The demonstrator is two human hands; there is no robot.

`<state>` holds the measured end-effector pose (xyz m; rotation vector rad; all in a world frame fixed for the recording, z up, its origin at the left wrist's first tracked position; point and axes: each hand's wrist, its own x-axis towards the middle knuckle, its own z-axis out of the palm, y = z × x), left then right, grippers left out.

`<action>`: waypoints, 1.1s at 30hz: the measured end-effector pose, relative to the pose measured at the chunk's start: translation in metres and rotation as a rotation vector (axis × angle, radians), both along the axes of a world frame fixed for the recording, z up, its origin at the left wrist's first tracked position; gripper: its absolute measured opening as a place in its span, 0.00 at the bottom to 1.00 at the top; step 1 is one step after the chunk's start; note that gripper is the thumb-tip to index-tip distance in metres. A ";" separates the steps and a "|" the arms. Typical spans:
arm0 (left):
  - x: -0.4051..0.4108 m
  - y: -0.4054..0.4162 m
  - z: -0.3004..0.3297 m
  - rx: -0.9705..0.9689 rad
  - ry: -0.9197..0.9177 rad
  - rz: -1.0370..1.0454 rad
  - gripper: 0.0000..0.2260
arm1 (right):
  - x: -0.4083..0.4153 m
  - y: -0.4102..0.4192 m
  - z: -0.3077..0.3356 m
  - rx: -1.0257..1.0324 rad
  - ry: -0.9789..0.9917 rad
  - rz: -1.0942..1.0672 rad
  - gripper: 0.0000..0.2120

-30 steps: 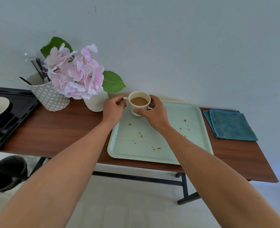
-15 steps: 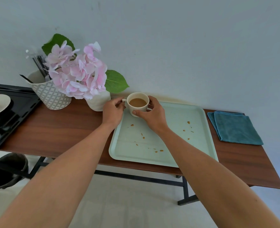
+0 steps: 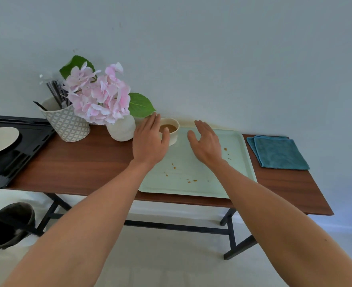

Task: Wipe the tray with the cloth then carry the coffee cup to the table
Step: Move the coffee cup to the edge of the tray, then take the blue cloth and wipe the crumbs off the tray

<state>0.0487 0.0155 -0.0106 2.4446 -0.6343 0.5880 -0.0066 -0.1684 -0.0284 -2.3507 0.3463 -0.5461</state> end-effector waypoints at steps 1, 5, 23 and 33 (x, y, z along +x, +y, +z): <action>-0.004 -0.005 0.003 0.050 -0.006 -0.027 0.25 | -0.006 -0.007 0.002 -0.053 0.000 -0.014 0.28; -0.017 -0.035 0.011 0.189 0.022 -0.140 0.29 | -0.035 -0.042 0.009 -0.197 0.025 -0.080 0.28; -0.081 -0.240 -0.008 0.292 0.213 -0.378 0.30 | -0.146 -0.232 0.003 -0.233 0.073 -0.315 0.25; -0.076 -0.309 -0.033 0.290 0.279 -0.314 0.19 | -0.120 -0.304 -0.024 -0.150 0.206 -0.132 0.23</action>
